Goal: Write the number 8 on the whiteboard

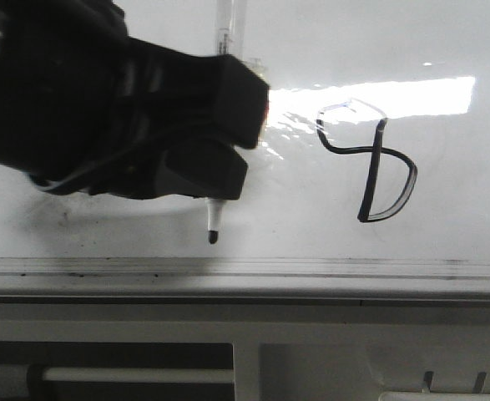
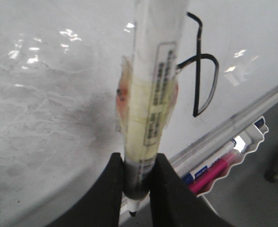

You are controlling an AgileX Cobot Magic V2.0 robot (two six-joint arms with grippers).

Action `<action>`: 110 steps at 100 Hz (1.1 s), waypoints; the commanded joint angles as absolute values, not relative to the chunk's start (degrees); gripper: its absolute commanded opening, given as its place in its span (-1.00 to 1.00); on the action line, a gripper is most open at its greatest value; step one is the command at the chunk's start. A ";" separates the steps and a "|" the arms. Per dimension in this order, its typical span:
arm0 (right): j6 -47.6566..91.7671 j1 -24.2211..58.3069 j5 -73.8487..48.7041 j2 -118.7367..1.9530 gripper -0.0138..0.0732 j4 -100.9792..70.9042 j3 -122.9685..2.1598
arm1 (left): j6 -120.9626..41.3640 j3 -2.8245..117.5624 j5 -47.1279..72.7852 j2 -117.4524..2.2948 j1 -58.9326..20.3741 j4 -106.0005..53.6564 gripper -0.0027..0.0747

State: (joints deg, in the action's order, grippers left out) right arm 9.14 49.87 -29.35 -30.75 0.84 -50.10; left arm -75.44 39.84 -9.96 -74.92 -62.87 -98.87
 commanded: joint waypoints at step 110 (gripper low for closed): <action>8.88 49.43 -28.20 -30.68 -0.82 -1.03 -51.94 | -75.05 43.78 -18.44 -77.82 -57.39 -106.63 -0.18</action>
